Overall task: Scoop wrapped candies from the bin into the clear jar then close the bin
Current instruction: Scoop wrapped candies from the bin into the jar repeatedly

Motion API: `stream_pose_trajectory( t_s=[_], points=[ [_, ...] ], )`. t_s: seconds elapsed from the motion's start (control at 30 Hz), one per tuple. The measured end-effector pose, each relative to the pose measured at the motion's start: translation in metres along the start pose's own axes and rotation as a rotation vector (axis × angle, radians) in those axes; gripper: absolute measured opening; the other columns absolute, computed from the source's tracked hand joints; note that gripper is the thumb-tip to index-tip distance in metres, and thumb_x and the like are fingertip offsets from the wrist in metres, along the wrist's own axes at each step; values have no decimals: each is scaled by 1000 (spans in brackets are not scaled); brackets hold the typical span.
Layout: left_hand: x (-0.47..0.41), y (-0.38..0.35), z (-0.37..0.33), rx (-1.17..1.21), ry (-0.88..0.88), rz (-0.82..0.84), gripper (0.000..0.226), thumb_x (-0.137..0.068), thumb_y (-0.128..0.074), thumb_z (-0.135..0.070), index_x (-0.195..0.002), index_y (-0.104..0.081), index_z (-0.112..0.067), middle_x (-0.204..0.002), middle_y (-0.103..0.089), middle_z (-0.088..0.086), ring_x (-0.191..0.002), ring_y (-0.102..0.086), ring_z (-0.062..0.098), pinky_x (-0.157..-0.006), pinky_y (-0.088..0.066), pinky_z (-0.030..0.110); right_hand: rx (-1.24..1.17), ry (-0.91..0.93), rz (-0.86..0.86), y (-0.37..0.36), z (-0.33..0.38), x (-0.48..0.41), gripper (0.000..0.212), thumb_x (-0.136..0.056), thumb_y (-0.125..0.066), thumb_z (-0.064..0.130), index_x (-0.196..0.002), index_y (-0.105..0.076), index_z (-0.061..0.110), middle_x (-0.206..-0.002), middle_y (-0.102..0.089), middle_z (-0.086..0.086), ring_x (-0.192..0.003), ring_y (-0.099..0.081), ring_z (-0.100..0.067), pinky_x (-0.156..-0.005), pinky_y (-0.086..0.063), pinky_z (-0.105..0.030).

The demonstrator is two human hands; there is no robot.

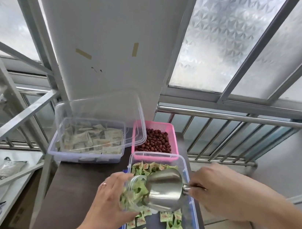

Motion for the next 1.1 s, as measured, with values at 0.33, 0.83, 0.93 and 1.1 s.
stream_pose_trajectory(
  t_s=[0.33, 0.83, 0.93, 1.1],
  points=[
    [30, 19, 45, 296, 292, -172, 90, -47, -91, -48, -119, -40, -68, -126, -51, -26, -117, -54, -9, -96, -50, 26, -411, -468, 311, -191, -55, 13, 26, -95, -53, 36, -91, -73, 19, -93, -73, -3, -90, -69, -12, -71, -43, -19],
    [46, 27, 50, 274, 335, -143, 94, -43, -93, -47, -118, -42, -68, -124, -55, -23, -115, -57, -5, -93, -47, 11, -1028, -791, 8, -288, 31, -89, 35, -94, -51, 31, -62, -54, 17, -90, -75, -11, -89, -66, -25, -78, -47, -28],
    [50, 35, 50, 250, 351, -139, 98, -42, -96, -37, -117, -42, -69, -125, -54, -26, -114, -55, -15, -85, -39, -8, -1173, -783, -114, -291, 34, -126, 34, -99, -47, 27, -67, -54, 17, -88, -73, -14, -88, -66, -32, -76, -48, -35],
    [57, 42, 46, 214, 357, -107, 101, -43, -97, -31, -117, -41, -69, -126, -53, -24, -115, -55, -15, -84, -40, -9, -1275, -709, -249, -295, 21, -162, 36, -102, -44, 24, -69, -54, 14, -68, -56, -6, -60, -52, -21, -55, -35, -32]
  ],
)
Point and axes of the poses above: each hand's wrist, its own x-axis away from the middle knuckle, its own y-axis out of the back of the hand, z = x × y, the point moved 6 cm from there along -x, towards the middle knuckle
